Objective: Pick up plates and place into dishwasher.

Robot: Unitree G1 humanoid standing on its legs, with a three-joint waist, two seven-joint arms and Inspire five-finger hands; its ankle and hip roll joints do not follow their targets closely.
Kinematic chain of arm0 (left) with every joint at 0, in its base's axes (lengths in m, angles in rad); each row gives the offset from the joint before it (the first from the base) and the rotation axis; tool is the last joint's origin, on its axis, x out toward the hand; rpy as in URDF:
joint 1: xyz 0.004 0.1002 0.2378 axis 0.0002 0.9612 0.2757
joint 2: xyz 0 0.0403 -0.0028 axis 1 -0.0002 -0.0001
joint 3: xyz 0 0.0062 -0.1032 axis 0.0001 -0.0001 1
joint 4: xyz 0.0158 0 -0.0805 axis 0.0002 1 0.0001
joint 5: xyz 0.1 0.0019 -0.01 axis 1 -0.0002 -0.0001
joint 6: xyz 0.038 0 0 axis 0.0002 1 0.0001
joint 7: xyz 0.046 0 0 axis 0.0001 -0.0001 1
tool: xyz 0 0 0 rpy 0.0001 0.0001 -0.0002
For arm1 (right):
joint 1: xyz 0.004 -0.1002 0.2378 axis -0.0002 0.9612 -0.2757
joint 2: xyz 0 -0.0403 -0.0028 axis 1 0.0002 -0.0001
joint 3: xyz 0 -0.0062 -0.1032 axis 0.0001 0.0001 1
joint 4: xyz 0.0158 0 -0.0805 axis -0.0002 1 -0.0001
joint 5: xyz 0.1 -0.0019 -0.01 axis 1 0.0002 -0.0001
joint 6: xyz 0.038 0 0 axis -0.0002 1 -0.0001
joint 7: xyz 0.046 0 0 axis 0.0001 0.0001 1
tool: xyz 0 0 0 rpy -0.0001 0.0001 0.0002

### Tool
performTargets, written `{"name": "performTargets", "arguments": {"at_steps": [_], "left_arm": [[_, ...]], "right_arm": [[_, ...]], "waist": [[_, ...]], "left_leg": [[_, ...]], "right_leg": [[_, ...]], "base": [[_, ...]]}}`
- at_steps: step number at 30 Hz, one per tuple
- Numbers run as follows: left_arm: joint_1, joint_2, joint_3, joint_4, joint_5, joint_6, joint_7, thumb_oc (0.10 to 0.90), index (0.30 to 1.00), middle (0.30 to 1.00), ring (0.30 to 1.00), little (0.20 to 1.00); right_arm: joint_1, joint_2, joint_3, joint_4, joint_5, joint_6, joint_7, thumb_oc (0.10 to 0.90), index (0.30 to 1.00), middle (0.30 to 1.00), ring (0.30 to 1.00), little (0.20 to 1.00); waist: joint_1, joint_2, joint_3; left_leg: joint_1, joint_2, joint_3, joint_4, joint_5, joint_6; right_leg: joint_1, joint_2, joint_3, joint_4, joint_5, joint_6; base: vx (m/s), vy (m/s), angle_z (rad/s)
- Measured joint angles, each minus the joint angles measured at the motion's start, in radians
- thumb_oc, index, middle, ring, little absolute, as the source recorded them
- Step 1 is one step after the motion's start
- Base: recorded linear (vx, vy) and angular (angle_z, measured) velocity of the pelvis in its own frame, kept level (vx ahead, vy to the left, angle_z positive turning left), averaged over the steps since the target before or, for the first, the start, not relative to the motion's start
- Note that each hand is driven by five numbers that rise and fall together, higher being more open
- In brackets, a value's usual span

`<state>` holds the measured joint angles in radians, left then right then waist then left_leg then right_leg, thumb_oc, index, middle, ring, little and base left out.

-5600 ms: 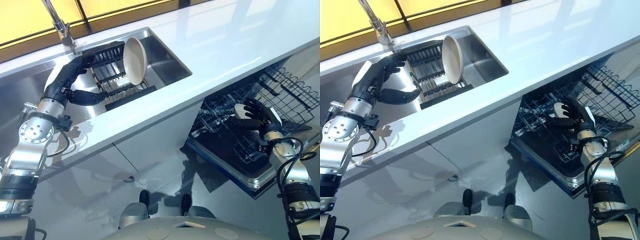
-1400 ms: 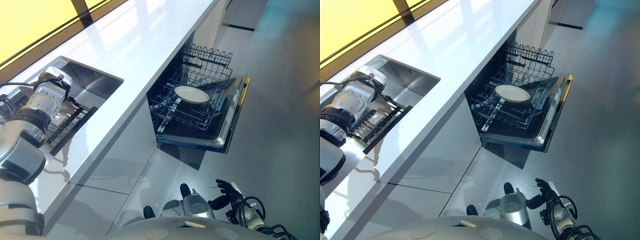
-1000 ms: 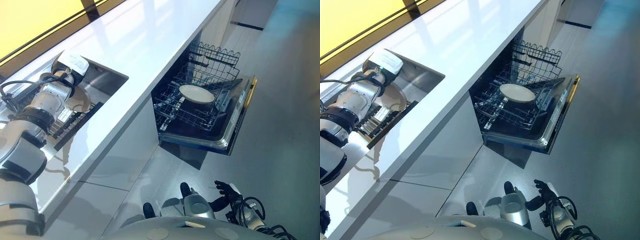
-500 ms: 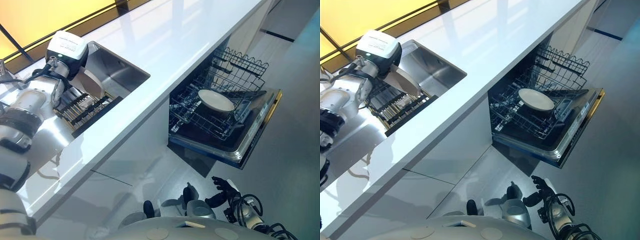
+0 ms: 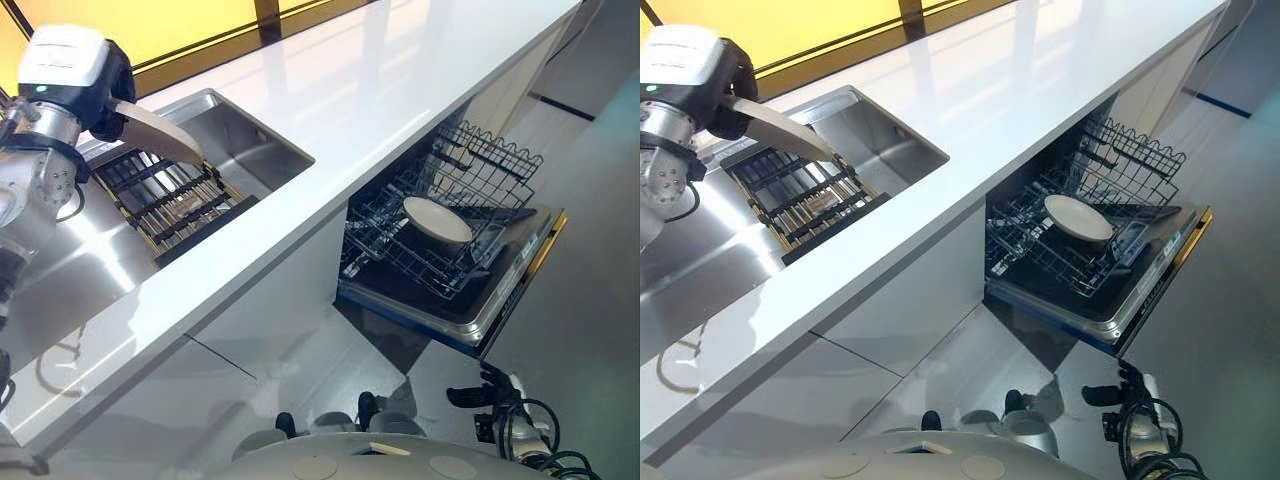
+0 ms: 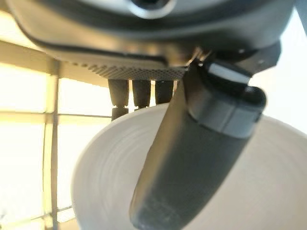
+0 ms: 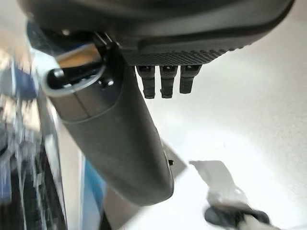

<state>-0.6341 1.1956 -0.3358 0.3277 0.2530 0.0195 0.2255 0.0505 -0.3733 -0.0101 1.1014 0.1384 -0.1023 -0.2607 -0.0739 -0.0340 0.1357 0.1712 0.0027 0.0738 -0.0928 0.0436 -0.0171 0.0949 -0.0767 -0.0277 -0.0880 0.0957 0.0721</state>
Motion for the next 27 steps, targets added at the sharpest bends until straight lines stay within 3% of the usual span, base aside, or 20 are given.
{"name": "performTargets", "arguments": {"at_steps": [4,9,13,15,16,18,19,20,22,25,27], "left_arm": [[0.082,-0.008,0.094,-0.086,-0.123,-0.002,0.004,0.1,0.3,0.3,0.3,0.2],[0.124,-0.009,0.145,-0.122,-0.188,-0.032,0.01,0.1,0.3,0.3,0.3,0.2],[0.131,-0.035,0.161,-0.169,-0.234,-0.072,0.037,0.1,0.3,0.3,0.3,0.2],[0.16,-0.07,0.197,-0.239,-0.234,-0.071,0.048,0.1,0.3,0.3,0.3,0.2],[0.193,-0.101,0.232,-0.29,-0.234,-0.071,0.053,0.1,0.3,0.3,0.3,0.2],[0.284,-0.169,0.299,-0.41,-0.233,-0.081,0.052,0.1,0.3,0.3,0.3,0.2],[0.298,-0.179,0.301,-0.438,-0.233,-0.096,0.049,0.1,0.3,0.3,0.3,0.2],[0.305,-0.179,0.3,-0.457,-0.233,-0.113,0.039,0.1,0.3,0.3,0.3,0.2],[0.325,-0.224,0.315,-0.476,-0.232,-0.153,0.028,0.1,0.3,0.3,0.3,0.2],[0.327,-0.235,0.315,-0.473,-0.233,-0.158,0.021,0.1,0.3,0.3,0.3,0.2],[0.327,-0.245,0.314,-0.47,-0.234,-0.158,0.014,0.1,0.3,0.3,0.3,0.2]], "right_arm": [[0.022,-0.001,-0.045,-0.002,0.002,0.017,-0.01,0.8,0.9,0.9,0.9,0.9],[0.024,-0.001,-0.142,0.035,0.114,0.033,-0.063,0.8,0.9,0.9,0.9,0.9],[0.025,-0.001,-0.307,-0.008,0.285,-0.01,-0.3,0.8,0.9,0.9,0.9,0.9],[0.053,0.002,-0.295,-0.173,0.259,-0.013,-0.442,0.8,0.9,0.9,0.9,0.9],[0.098,0.008,-0.261,-0.358,0.207,-0.008,-0.531,0.8,0.9,0.9,0.9,0.9],[0.141,0.001,-0.192,-0.737,-0.017,-0.009,-0.622,0.8,0.9,0.9,0.9,0.9],[0.124,-0.003,-0.17,-0.793,-0.105,-0.048,-0.633,0.8,0.9,0.9,0.9,0.9],[0.092,-0.011,-0.151,-0.808,-0.181,-0.083,-0.634,0.8,0.9,0.9,0.9,0.9],[0.068,-0.106,-0.079,-0.978,-0.29,-0.119,-0.558,0.8,0.9,0.9,0.9,0.9],[0.01,-0.22,-0.007,-1.096,-0.34,-0.175,-0.414,0.8,0.9,0.9,0.9,0.9],[-0.03,-0.245,0.036,-1.178,-0.349,-0.204,-0.298,0.8,0.9,0.9,0.9,0.9]], "waist": [[0.003,-0.019,-0.022],[0.004,-0.014,-0.04],[0.011,0.001,-0.054],[0.01,0.008,-0.055],[0.006,0.015,-0.055],[-0.02,0.029,-0.055],[-0.025,0.03,-0.056],[-0.026,0.027,-0.057],[-0.01,0.039,-0.063],[0.003,0.045,-0.069],[0.017,0.043,-0.07]], "left_leg": [[-0.002,0.001,0.0,-0.001,-0.002,-0.002],[-0.005,0.001,0.0,-0.001,-0.005,-0.008],[-0.005,0.0,-0.001,-0.001,-0.005,-0.007],[-0.005,-0.001,-0.002,-0.001,0.0,0.0],[-0.005,-0.001,0.0,-0.001,-0.002,-0.001],[-0.005,-0.001,0.002,-0.001,-0.003,-0.005],[-0.005,0.001,0.0,-0.001,-0.005,-0.007],[-0.005,0.004,-0.001,-0.001,-0.004,-0.007],[-0.008,0.004,0.001,-0.001,-0.004,-0.009],[-0.009,0.007,0.003,-0.001,0.001,-0.011],[-0.009,0.011,0.005,-0.001,0.004,-0.008]], "right_leg": [[0.002,0.001,0.001,0.0,0.0,-0.001],[0.0,0.0,0.005,0.0,0.001,-0.002],[0.001,-0.001,0.006,0.0,0.001,-0.002],[-0.002,0.0,0.011,0.0,0.005,-0.006],[-0.003,-0.001,0.012,-0.001,0.005,-0.006],[-0.004,0.0,0.014,-0.001,0.005,-0.006],[-0.004,0.001,0.014,-0.001,0.001,-0.002],[-0.004,0.004,0.014,-0.001,0.001,-0.002],[-0.01,0.006,0.015,-0.001,0.001,-0.002],[-0.017,0.009,0.018,-0.002,0.003,-0.004],[-0.017,0.013,0.019,-0.001,0.007,-0.009]], "base": [[0.0,0.0,0.0],[0.0,0.0,0.0],[-0.01,0.001,0.0],[-0.04,0.008,-0.07],[-0.02,0.018,-0.08],[-0.07,0.011,-0.04],[-0.06,0.016,0.0],[-0.07,0.021,-0.01],[-0.01,0.009,-0.02],[0.0,0.005,-0.01],[-0.01,0.005,-0.02]]}}
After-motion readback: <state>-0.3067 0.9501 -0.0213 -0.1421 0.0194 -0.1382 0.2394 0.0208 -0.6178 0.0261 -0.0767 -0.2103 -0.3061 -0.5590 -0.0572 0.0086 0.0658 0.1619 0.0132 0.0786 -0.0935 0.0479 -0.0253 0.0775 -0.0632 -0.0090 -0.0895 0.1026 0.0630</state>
